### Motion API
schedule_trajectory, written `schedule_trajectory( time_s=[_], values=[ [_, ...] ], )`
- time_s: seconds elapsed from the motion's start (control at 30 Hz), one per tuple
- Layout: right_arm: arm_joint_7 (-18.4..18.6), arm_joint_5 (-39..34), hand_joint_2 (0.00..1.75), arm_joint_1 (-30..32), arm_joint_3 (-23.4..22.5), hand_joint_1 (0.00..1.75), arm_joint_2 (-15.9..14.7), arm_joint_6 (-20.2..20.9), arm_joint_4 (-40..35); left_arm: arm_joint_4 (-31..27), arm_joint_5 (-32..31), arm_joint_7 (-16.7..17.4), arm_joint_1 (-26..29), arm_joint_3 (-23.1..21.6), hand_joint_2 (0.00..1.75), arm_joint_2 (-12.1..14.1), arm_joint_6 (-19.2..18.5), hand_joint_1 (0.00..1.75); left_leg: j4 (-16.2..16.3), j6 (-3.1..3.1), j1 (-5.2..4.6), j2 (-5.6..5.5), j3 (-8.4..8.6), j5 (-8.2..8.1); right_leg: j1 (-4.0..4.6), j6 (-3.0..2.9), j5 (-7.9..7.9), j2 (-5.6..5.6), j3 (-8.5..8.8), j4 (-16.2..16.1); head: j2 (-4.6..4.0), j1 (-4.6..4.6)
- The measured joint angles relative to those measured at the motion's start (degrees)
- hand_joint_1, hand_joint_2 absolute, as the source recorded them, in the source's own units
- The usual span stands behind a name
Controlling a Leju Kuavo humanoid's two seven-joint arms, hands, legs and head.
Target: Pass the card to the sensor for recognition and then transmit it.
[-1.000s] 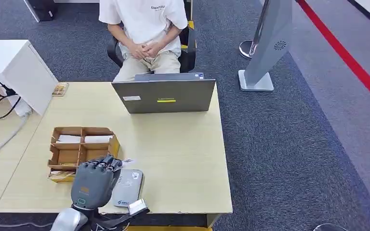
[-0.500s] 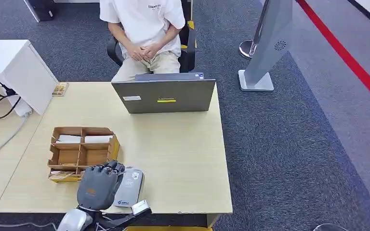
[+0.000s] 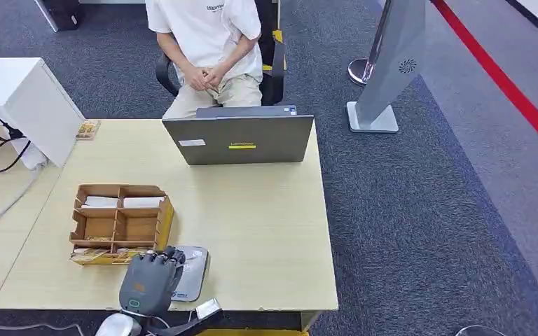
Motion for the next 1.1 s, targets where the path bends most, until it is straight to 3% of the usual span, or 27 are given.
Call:
schedule_trajectory(
  time_s=[1.1],
  values=[
    [0.1,2.6,1.75,0.0,-1.5,0.0,0.0,0.1,-0.3,0.9,2.5,3.4,3.8,0.0,1.75,-0.5,0.7,1.75,0.0,0.0,0.0,-0.06,-0.03,0.0,0.0,0.01,-0.02,-0.05,0.0,0.0,0.0,0.0]
  ],
)
